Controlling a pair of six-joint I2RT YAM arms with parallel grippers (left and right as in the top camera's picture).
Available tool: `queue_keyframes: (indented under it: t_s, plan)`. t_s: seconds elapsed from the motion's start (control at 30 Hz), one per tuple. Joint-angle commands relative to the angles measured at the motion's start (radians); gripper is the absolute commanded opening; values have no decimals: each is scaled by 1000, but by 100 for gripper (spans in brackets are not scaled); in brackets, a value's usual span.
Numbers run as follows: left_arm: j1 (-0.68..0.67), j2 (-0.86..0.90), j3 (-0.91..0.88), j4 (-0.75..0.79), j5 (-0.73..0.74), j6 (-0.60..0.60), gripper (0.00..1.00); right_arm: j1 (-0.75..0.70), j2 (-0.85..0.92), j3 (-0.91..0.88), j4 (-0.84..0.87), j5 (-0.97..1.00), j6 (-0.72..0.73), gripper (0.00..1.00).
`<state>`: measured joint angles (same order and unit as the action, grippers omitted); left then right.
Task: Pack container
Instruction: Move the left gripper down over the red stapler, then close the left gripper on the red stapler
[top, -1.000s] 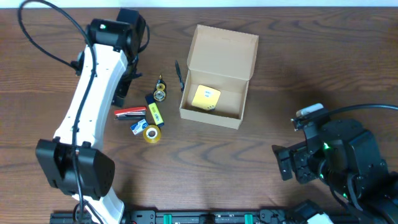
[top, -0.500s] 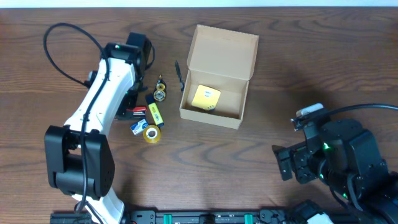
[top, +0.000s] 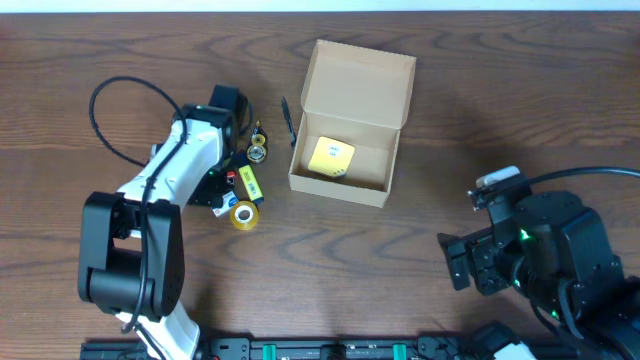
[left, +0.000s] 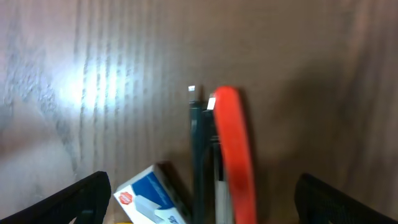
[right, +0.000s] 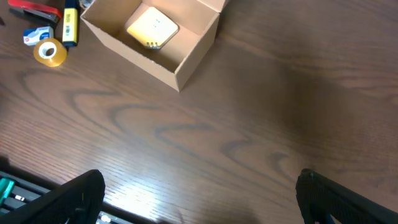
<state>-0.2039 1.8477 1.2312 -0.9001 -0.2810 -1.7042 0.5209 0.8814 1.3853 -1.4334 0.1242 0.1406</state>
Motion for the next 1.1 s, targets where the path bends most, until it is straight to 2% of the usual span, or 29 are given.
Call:
queue_keyframes:
  t_s: [0.0, 0.3, 0.63, 0.87, 1.03, 1.07]
  plan:
    - [3, 6, -29, -2, 47, -108, 95, -5, 0, 1, -2, 6, -4, 99]
    - [22, 30, -34, 50, 98, -98, 95, -5, 0, 1, -2, 6, -4, 99]
    - [127, 58, -34, 142, 144, 78, 98, -5, 0, 1, -2, 6, -4, 99]
    - [141, 87, -34, 190, 154, 111, 100, -5, 0, 1, -2, 6, -4, 99]
    - [149, 137, -34, 261, 223, 138, 100, -5, 0, 1, -2, 6, -4, 99]
    - [149, 140, -34, 269, 227, 138, 95, -5, 0, 1, -2, 6, -4, 99]
